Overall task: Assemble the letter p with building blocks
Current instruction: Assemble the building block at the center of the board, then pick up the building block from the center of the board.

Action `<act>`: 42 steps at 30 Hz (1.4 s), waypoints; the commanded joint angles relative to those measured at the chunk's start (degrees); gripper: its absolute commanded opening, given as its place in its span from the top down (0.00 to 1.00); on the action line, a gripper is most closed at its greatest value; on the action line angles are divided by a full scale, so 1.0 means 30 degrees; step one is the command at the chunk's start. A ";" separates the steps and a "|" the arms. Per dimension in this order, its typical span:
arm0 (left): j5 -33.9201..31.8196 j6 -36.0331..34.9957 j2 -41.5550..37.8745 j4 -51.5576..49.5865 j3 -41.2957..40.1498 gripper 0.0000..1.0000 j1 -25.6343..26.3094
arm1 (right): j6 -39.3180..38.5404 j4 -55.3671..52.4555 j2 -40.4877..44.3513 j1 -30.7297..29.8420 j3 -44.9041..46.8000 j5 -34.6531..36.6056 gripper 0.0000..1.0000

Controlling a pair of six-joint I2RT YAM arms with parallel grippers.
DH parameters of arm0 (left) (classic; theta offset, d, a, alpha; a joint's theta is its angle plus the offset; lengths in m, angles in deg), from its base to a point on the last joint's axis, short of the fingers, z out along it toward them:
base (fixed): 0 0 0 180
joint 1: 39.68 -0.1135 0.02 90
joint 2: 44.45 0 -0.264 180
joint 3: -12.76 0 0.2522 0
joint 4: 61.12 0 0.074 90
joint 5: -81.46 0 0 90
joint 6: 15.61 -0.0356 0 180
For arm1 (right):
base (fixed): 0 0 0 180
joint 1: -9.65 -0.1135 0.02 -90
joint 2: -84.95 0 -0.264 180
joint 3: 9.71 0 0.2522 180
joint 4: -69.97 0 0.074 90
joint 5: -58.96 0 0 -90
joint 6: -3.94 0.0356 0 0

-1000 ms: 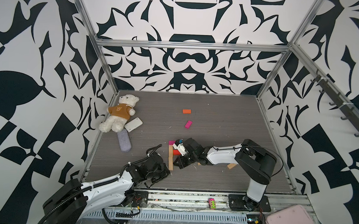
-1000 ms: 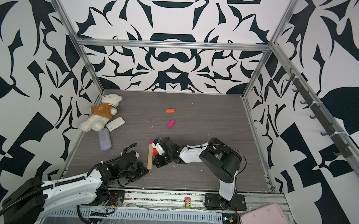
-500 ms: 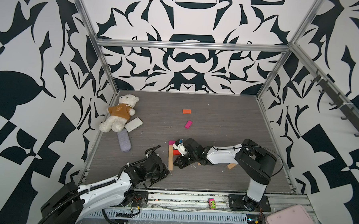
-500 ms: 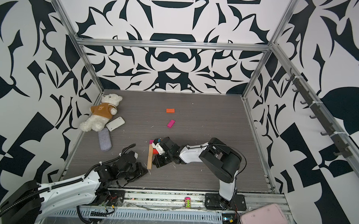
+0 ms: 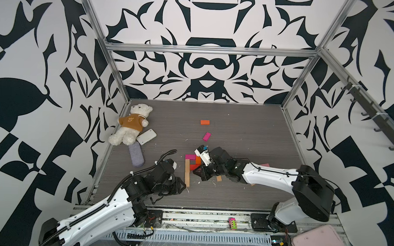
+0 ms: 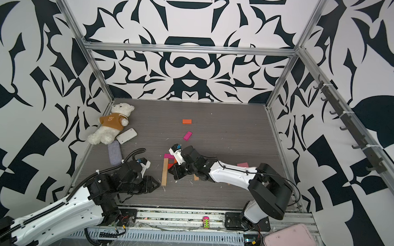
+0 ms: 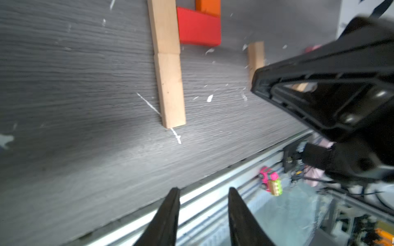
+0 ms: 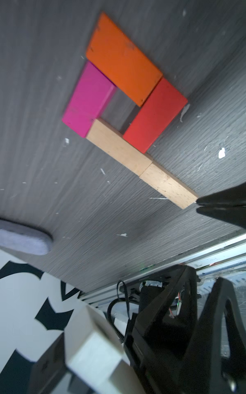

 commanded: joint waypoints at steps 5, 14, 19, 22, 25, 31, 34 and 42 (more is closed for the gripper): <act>-0.4313 -0.4477 0.0500 -0.4009 0.4943 0.17 -0.0097 | -0.0823 -0.3991 0.2398 0.2226 -0.1332 0.2962 0.78; -0.7662 -0.7688 -0.0013 0.0615 0.5494 0.01 -0.0119 | -0.0916 -0.6581 0.1244 0.6069 -0.3698 0.4421 0.37; -0.8357 -1.0320 0.0124 0.3215 0.4941 0.01 -0.0180 | -0.2845 -0.7171 -0.2033 0.6898 -0.6515 0.4320 0.27; -0.8141 -1.1345 0.0989 0.3424 0.4906 0.00 -0.0349 | -0.3844 -0.7411 -0.3956 0.7330 -0.8597 0.3857 0.22; -0.7545 -1.1524 0.1914 0.3167 0.4906 0.01 -0.0977 | -0.4396 -0.7926 -0.6034 0.7931 -1.0857 0.2603 0.19; -0.3847 -1.1094 0.3678 0.2652 0.5610 0.01 -0.3240 | -0.6089 -0.9295 -1.0168 0.8839 -1.5211 0.0810 0.14; -0.2097 -1.1166 0.4522 0.2804 0.5744 0.01 -0.4325 | -0.6807 -0.9948 -1.1911 0.9199 -1.6976 -0.0052 0.12; 0.1905 -1.1252 0.6727 0.3216 0.6518 0.00 -0.5910 | -0.7451 -1.1002 -1.4355 0.9504 -1.9550 -0.1045 0.10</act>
